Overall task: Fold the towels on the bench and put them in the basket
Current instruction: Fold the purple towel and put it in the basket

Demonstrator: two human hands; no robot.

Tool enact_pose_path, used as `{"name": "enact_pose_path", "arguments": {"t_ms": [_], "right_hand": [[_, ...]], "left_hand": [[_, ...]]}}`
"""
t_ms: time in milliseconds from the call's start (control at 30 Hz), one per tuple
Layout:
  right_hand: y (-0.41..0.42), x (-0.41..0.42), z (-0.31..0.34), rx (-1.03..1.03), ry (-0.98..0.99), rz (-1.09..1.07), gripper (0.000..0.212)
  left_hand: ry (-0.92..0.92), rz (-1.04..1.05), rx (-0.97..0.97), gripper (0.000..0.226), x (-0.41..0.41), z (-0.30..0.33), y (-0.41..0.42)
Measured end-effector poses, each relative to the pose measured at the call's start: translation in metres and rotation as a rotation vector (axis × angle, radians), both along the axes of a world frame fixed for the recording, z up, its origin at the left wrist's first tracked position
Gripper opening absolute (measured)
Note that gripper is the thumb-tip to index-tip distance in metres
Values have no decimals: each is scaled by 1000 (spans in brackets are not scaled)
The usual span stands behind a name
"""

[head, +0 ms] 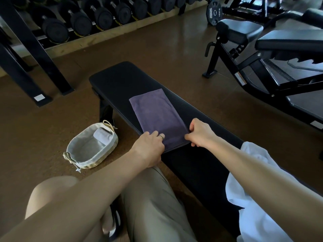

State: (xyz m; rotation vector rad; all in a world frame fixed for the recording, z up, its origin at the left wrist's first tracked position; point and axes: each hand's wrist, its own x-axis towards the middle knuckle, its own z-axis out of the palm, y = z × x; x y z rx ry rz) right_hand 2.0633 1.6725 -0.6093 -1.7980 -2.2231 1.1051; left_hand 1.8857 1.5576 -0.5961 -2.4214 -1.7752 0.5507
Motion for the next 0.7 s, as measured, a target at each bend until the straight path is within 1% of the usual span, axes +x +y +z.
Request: {"name": "enact_pose_path", "arguments": {"t_ms": [100,167,267,333,400,433,467,533,600,633,700], "right_hand": [[1,3,1,22,-26,5,29],[-2,4,2,57,-53,26,30],[-7,4,0,233,-130,148,32],[-10,5,0,374,-142,291,33],[-9,8,2,468,-96,464,38],[-7,10,5,470,-72,546,42],[-5,12,7,443,-61,613,46],[-1,15,9,382,-111,715,57],[4,16,4,385,-158,756,64],[6,16,1,390,-154,739,63],[12,14,-3,401,-89,675,50]], "left_hand": [[-12,34,15,50,4,-2,2],[-8,55,27,50,7,-3,3],[27,36,47,41,12,-6,2],[-7,17,65,36,11,-7,0],[-116,39,73,32,5,-3,0],[-184,65,66,30,1,0,0],[-253,96,48,28,-4,3,0],[-392,173,-12,19,-16,9,1],[-512,242,-61,7,-26,13,1],[-555,272,-73,12,-30,13,1],[-616,317,-98,21,-36,15,2]]}}
